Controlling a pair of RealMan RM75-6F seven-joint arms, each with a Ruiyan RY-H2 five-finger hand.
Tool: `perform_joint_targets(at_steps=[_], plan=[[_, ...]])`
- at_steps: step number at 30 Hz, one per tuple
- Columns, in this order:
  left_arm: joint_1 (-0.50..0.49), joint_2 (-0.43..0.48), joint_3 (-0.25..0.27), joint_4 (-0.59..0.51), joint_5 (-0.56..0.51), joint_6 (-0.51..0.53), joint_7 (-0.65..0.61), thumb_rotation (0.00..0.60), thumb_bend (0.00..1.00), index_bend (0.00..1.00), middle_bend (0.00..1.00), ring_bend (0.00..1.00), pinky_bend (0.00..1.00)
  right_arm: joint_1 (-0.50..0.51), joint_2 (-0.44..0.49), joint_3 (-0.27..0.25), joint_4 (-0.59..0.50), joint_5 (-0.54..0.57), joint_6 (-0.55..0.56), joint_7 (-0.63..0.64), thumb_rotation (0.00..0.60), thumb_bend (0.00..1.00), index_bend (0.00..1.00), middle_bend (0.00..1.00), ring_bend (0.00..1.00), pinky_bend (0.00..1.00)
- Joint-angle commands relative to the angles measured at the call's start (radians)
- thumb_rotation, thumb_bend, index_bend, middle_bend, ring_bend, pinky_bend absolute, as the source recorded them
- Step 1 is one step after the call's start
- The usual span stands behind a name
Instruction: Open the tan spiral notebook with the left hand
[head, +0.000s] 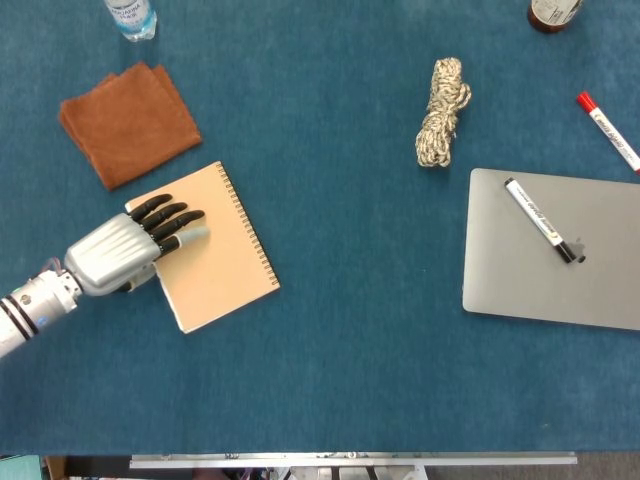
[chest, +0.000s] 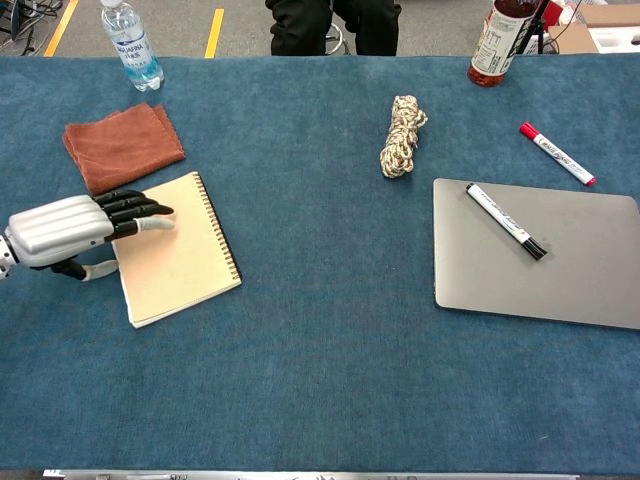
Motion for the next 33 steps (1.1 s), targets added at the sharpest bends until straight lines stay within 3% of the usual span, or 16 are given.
perform_joint_targets(at_steps=[1, 10, 21, 33], plan=[[-0.007, -0.004, -0.01, -0.028, -0.012, -0.016, -0.01, 0.6, 0.02, 0.07, 0.0, 0.0, 0.0, -0.002, -0.001, 0.001, 0.003, -0.001, 0.004, 0.004, 0.6, 0.12, 0.32, 0.32, 0.24, 0.29], [-0.026, 0.015, -0.056, -0.153, -0.063, -0.034, -0.068, 0.6, 0.03, 0.14, 0.0, 0.0, 0.0, -0.006, -0.005, 0.002, 0.014, 0.001, 0.008, 0.015, 0.6, 0.12, 0.32, 0.32, 0.24, 0.29], [-0.072, 0.063, -0.099, -0.363, -0.096, -0.084, -0.04, 0.6, 0.03, 0.26, 0.0, 0.0, 0.0, -0.011, -0.008, 0.006, 0.019, -0.001, 0.019, 0.023, 0.6, 0.12, 0.32, 0.32, 0.23, 0.29], [-0.126, 0.151, -0.137, -0.63, -0.142, -0.18, -0.011, 0.6, 0.13, 0.41, 0.0, 0.0, 0.0, -0.014, -0.015, 0.01, 0.038, 0.001, 0.024, 0.042, 0.6, 0.12, 0.32, 0.32, 0.22, 0.29]])
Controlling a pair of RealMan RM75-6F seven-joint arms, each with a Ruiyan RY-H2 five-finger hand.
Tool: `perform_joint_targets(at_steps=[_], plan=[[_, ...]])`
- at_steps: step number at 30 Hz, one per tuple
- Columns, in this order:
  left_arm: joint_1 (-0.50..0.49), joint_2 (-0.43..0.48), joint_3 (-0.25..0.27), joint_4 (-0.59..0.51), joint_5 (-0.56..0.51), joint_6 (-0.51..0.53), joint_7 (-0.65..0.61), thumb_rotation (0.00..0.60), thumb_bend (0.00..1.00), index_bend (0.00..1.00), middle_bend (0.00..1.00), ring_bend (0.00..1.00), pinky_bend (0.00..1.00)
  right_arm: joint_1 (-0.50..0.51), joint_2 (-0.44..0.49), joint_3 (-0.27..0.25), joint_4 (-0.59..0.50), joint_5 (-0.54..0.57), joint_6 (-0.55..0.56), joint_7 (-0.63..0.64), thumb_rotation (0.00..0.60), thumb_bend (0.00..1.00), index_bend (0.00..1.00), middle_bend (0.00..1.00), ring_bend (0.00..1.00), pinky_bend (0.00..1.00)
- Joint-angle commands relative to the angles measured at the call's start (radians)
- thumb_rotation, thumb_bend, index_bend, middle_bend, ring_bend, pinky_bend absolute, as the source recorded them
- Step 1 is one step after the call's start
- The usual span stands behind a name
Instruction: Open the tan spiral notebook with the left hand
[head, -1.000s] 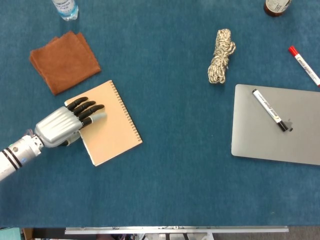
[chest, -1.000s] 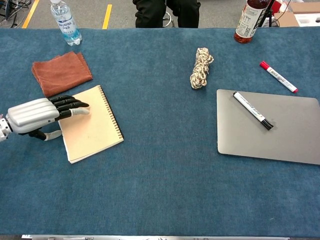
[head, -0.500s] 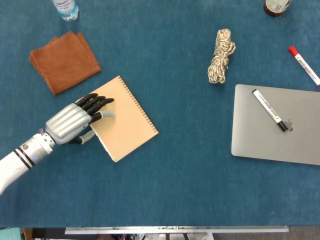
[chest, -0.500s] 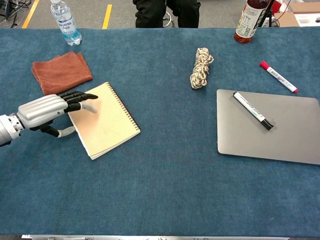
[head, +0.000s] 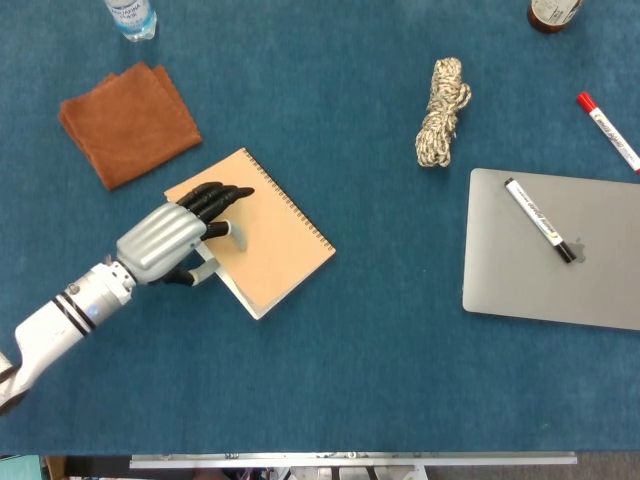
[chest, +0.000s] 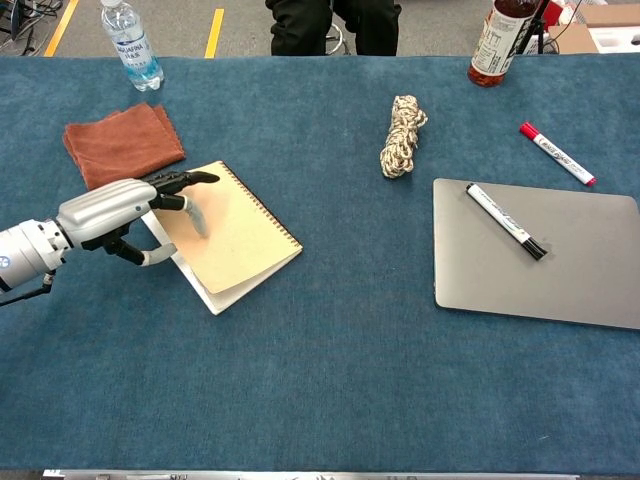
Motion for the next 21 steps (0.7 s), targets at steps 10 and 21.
perform_joint_targets(at_steps=[10, 21], plan=[[-0.048, 0.061, -0.028, -0.177, -0.02, -0.075, 0.035, 0.6, 0.17, 0.55, 0.01, 0.0, 0.0, -0.005, -0.005, 0.003, 0.021, 0.0, 0.008, 0.022, 0.6, 0.12, 0.32, 0.32, 0.22, 0.29], [-0.037, 0.083, -0.029, -0.198, -0.032, -0.077, 0.04, 0.6, 0.2, 0.65, 0.1, 0.0, 0.0, 0.0, -0.014, 0.005, 0.035, 0.0, -0.001, 0.032, 0.6, 0.12, 0.32, 0.32, 0.22, 0.29]])
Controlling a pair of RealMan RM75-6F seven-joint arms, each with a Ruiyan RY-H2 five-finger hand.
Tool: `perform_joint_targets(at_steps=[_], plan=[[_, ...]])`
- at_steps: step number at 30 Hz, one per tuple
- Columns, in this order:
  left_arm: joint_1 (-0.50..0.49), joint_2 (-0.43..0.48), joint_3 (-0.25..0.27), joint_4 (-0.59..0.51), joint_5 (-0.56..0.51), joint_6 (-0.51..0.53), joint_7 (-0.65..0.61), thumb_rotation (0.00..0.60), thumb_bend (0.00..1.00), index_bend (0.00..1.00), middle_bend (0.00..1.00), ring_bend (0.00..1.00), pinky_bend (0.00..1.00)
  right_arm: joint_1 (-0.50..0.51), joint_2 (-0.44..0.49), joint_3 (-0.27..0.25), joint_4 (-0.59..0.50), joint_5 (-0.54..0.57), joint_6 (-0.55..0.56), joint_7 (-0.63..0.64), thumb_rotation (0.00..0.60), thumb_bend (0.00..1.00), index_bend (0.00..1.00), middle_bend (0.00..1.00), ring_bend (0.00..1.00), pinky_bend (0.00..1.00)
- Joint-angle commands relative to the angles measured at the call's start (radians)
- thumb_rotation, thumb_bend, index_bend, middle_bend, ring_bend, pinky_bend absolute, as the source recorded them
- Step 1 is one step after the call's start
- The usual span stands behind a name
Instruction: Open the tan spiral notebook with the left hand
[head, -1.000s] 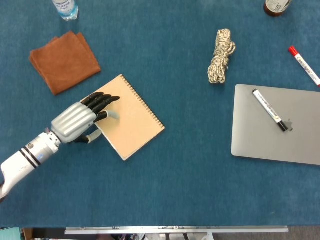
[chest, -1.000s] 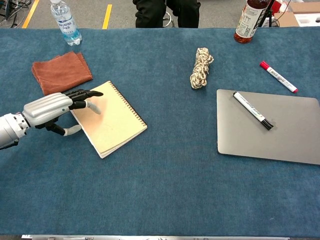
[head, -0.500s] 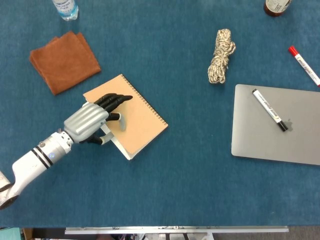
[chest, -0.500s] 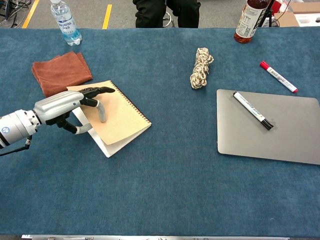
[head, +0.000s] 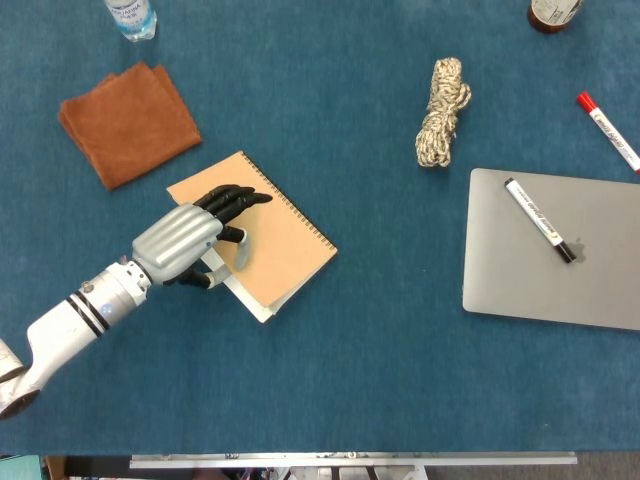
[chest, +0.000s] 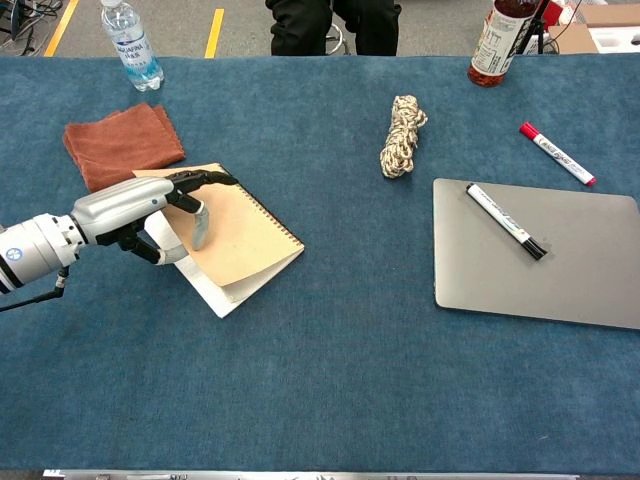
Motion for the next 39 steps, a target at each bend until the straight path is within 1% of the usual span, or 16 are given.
perform_joint_targets(at_steps=[1, 14, 20, 23, 28, 34, 39], plan=[[0.003, 0.016, 0.005, -0.002, 0.003, 0.004, 0.0, 0.6, 0.2, 0.65, 0.1, 0.0, 0.0, 0.001, 0.0, 0.0, 0.0, -0.002, 0.0, 0.0, 0.6, 0.12, 0.32, 0.32, 0.22, 0.29], [0.037, 0.177, 0.063, -0.002, 0.024, 0.04, -0.053, 0.6, 0.2, 0.65, 0.1, 0.0, 0.0, 0.012, -0.003, 0.002, -0.02, -0.015, -0.006, -0.02, 0.6, 0.12, 0.32, 0.32, 0.21, 0.29], [0.046, 0.229, 0.078, 0.018, 0.031, 0.04, -0.055, 0.6, 0.2, 0.65, 0.1, 0.0, 0.0, 0.02, -0.011, 0.003, -0.023, -0.017, -0.015, -0.024, 0.6, 0.12, 0.32, 0.32, 0.21, 0.29], [0.04, 0.246, 0.074, 0.014, 0.04, 0.043, -0.033, 0.6, 0.2, 0.65, 0.1, 0.0, 0.0, 0.023, -0.015, 0.005, -0.02, -0.021, -0.016, -0.02, 0.6, 0.12, 0.32, 0.32, 0.21, 0.29], [0.021, 0.275, 0.063, -0.025, 0.07, 0.053, 0.039, 0.6, 0.21, 0.65, 0.1, 0.0, 0.0, 0.023, -0.014, 0.004, -0.018, -0.023, -0.013, -0.017, 0.6, 0.12, 0.32, 0.32, 0.21, 0.29], [-0.016, 0.306, 0.043, -0.113, 0.092, 0.036, 0.098, 0.6, 0.2, 0.65, 0.1, 0.0, 0.0, 0.016, -0.013, 0.003, -0.014, -0.017, -0.004, -0.014, 0.6, 0.12, 0.32, 0.32, 0.21, 0.29], [-0.054, 0.33, 0.019, -0.212, 0.093, -0.001, 0.142, 0.6, 0.21, 0.65, 0.1, 0.0, 0.0, 0.01, -0.01, 0.003, -0.012, -0.015, 0.004, -0.008, 0.6, 0.12, 0.32, 0.32, 0.21, 0.29]])
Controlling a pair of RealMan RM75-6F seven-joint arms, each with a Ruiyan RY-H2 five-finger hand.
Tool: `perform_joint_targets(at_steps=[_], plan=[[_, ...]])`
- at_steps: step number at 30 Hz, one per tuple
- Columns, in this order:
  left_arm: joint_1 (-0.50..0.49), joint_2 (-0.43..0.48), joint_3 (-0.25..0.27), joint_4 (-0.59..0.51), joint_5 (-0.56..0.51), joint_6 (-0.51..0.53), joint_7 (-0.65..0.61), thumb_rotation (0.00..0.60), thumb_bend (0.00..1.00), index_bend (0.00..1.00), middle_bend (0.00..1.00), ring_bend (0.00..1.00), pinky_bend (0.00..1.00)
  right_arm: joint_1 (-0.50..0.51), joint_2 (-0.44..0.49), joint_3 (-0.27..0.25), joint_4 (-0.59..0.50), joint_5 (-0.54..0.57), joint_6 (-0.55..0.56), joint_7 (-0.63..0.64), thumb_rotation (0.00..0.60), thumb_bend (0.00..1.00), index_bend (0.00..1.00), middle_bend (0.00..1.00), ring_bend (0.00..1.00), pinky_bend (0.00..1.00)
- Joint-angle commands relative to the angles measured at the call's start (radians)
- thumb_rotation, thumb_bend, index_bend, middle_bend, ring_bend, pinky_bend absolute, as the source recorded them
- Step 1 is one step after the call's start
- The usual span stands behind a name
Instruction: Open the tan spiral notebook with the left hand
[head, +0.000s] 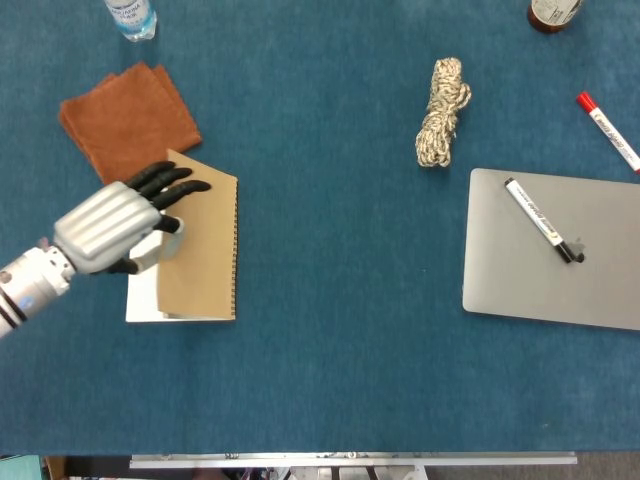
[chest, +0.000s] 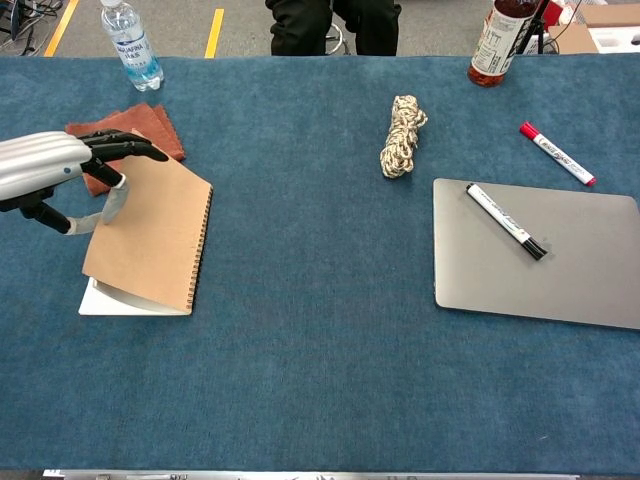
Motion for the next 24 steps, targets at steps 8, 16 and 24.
perform_joint_targets(at_steps=[8, 16, 24], plan=[[-0.093, 0.047, -0.051, -0.231, -0.027, -0.141, 0.085, 0.6, 0.2, 0.64, 0.1, 0.0, 0.0, -0.012, 0.001, -0.002, 0.01, 0.001, 0.015, 0.014, 0.6, 0.12, 0.32, 0.32, 0.21, 0.29], [-0.139, 0.032, -0.096, -0.336, -0.089, -0.254, 0.183, 0.6, 0.2, 0.63, 0.1, 0.0, 0.0, -0.026, -0.002, -0.005, 0.028, 0.006, 0.03, 0.035, 0.6, 0.12, 0.32, 0.32, 0.21, 0.29], [-0.167, 0.001, -0.127, -0.436, -0.194, -0.373, 0.262, 0.6, 0.2, 0.61, 0.1, 0.0, 0.0, -0.037, -0.003, -0.006, 0.046, 0.011, 0.038, 0.054, 0.6, 0.12, 0.32, 0.32, 0.21, 0.29]])
